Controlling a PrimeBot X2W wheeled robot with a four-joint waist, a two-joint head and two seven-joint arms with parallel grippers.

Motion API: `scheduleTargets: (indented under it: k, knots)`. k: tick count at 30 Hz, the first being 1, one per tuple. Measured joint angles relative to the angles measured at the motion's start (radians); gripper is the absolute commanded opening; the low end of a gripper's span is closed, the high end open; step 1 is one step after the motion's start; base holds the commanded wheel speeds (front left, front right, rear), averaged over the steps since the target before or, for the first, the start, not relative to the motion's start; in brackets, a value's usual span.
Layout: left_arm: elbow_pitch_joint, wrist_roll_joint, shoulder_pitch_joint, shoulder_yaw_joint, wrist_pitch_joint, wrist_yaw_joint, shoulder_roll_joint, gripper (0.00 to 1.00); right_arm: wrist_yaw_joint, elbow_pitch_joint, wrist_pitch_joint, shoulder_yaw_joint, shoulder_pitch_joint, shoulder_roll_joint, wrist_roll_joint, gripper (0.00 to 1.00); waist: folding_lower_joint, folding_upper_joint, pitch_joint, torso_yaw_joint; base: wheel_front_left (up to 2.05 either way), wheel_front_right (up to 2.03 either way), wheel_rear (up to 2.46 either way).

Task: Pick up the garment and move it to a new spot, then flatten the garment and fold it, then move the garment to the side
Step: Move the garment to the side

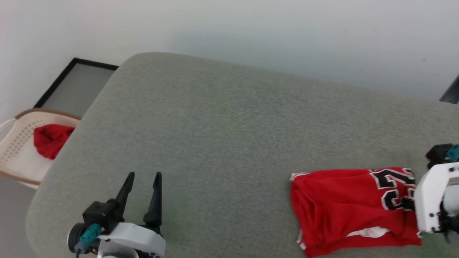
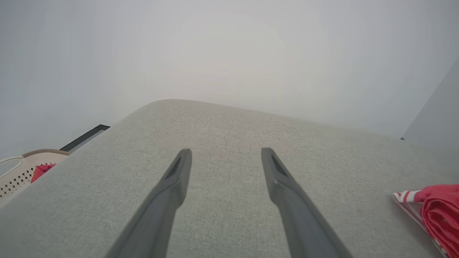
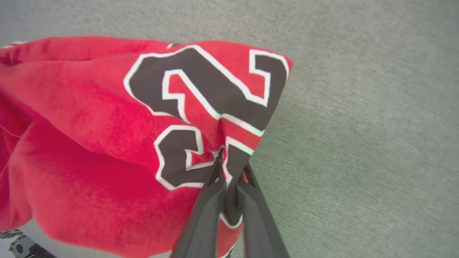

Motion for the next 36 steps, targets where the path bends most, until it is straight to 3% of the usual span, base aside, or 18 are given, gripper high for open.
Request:
scheduleTargets:
  k: [9, 23, 36]
  knots:
    - [-0.008, 0.001, -0.015, -0.03, 0.0, 0.0, 0.007, 1.0, 0.0, -0.008, -0.016, -0.015, -0.037, -0.115, -0.003, 0.0, 0.0, 0.0, -0.003, -0.058, 0.0, 0.0, 0.0]
    - [-0.016, -0.01, -0.077, -0.072, 0.0, 0.0, 0.007, 1.0, 0.0, 0.072, -0.105, -0.053, -0.144, -0.355, -0.075, 0.0, 0.0, -0.0001, 0.056, -0.133, 0.0, 0.0, 0.0]
    - [-0.043, -0.011, -0.156, -0.101, 0.0, 0.0, 0.001, 1.0, 0.0, 0.238, -0.277, -0.054, -0.242, -0.476, -0.183, 0.0, 0.0, -0.0001, 0.161, -0.148, 0.0, 0.0, 0.0]
